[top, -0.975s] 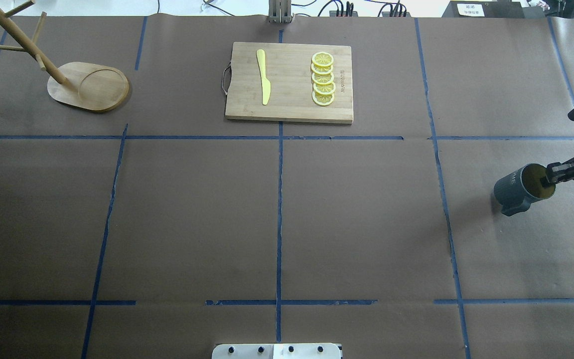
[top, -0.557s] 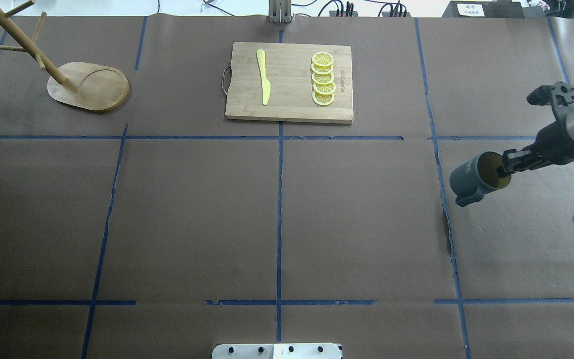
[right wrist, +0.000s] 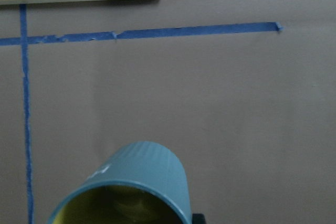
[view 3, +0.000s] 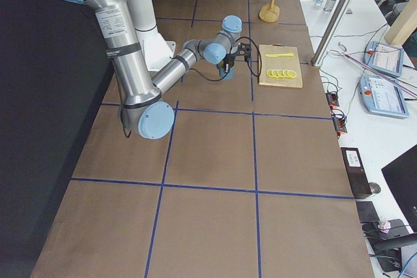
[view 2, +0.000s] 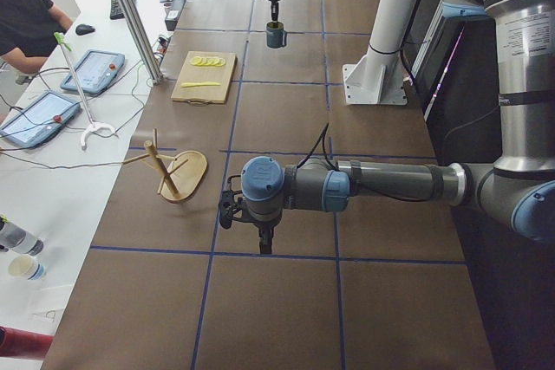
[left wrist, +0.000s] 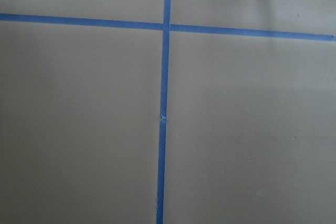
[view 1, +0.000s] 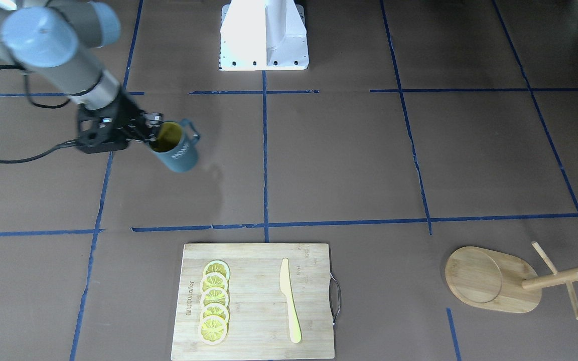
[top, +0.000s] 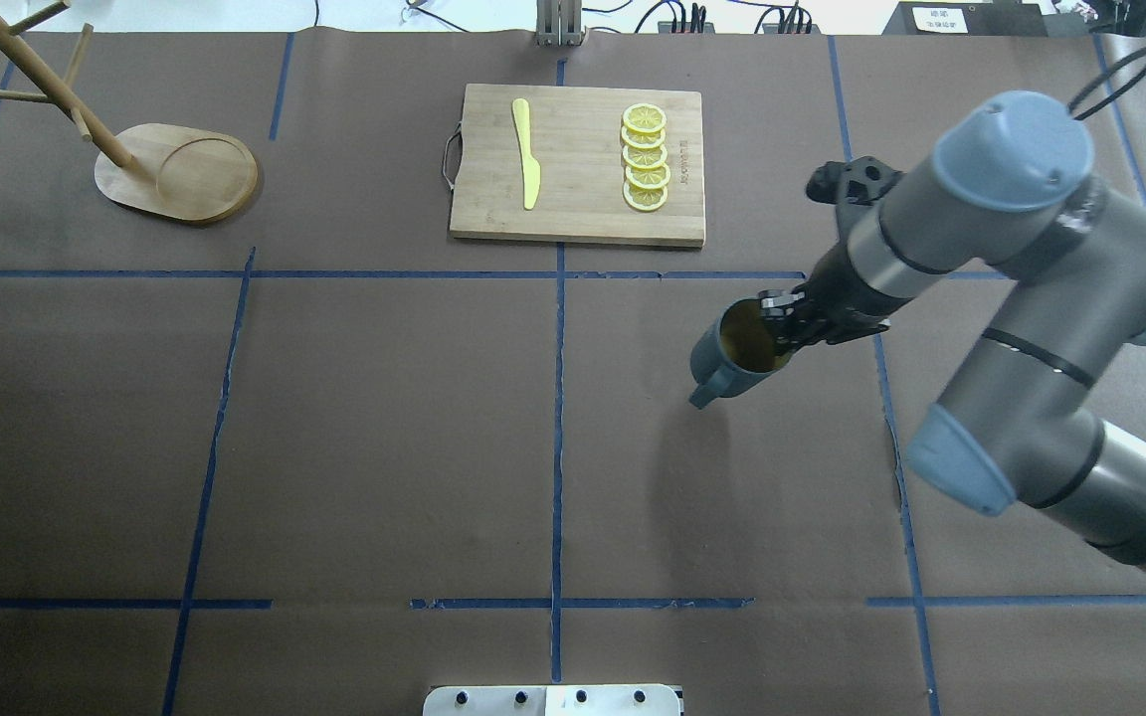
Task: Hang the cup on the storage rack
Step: 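Carry the teal mug toward the table center and stand it upright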
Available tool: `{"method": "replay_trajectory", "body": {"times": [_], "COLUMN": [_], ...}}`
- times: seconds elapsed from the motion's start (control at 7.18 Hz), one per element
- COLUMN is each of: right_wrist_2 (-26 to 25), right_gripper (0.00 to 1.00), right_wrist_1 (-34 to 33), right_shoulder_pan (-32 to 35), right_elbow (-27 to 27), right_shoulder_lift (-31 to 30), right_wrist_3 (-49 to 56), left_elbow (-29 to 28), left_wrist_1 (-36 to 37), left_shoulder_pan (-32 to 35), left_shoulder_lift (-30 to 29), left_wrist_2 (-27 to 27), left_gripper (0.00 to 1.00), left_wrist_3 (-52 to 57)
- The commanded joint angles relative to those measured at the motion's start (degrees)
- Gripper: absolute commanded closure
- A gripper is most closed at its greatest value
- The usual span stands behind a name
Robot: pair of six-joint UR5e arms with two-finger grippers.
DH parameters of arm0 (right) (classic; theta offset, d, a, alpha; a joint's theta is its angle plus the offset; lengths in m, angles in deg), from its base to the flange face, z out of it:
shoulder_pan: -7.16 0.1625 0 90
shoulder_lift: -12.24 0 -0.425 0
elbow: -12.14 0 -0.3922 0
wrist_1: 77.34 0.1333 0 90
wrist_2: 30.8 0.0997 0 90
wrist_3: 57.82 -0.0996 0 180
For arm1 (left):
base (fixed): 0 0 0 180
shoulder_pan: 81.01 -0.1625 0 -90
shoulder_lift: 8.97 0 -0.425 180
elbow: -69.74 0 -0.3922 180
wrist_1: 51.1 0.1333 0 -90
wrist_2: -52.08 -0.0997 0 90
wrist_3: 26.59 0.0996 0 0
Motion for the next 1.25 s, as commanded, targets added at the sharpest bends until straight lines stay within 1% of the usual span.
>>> {"method": "replay_trajectory", "body": {"times": [0.0,0.14,0.42,0.56,0.7,0.84,0.98,1.11], "right_wrist_2": [-6.7,-7.6,-9.4,-9.5,-9.4,-9.4,-9.4,-9.4], "right_gripper": [1.00,1.00,1.00,1.00,0.99,0.98,0.94,0.78], "right_wrist_1": [-6.4,-6.4,-6.1,-6.1,-5.9,-5.9,-5.9,-5.7], "right_shoulder_pan": [-6.1,-6.6,-9.0,-9.7,-9.9,-10.1,-10.1,-10.0], "right_elbow": [-6.6,-12.2,-13.6,-13.7,-15.4,-15.8,-15.9,-15.9], "right_shoulder_lift": [12.2,17.5,17.8,17.6,18.0,18.2,18.3,18.4], "right_wrist_3": [-7.7,-9.4,-11.2,-11.6,-13.7,-14.6,-14.6,-14.5], "left_elbow": [0.0,0.0,-0.3,-0.2,-0.2,-0.2,-0.2,-0.1], "left_wrist_1": [0.0,0.0,0.0,0.0,0.0,0.0,0.0,0.0], "left_shoulder_pan": [0.0,0.0,0.0,0.0,0.0,0.0,0.0,0.0], "left_shoulder_lift": [-0.1,0.0,0.0,0.0,0.0,0.0,0.0,0.0], "left_wrist_2": [0.8,2.2,2.3,2.4,2.4,2.4,2.4,2.4], "left_gripper": [0.00,0.00,0.00,0.00,0.00,0.00,0.00,0.00], "left_wrist_3": [0.0,-0.2,-0.1,-0.1,-0.1,-0.1,-0.1,-0.1]}}
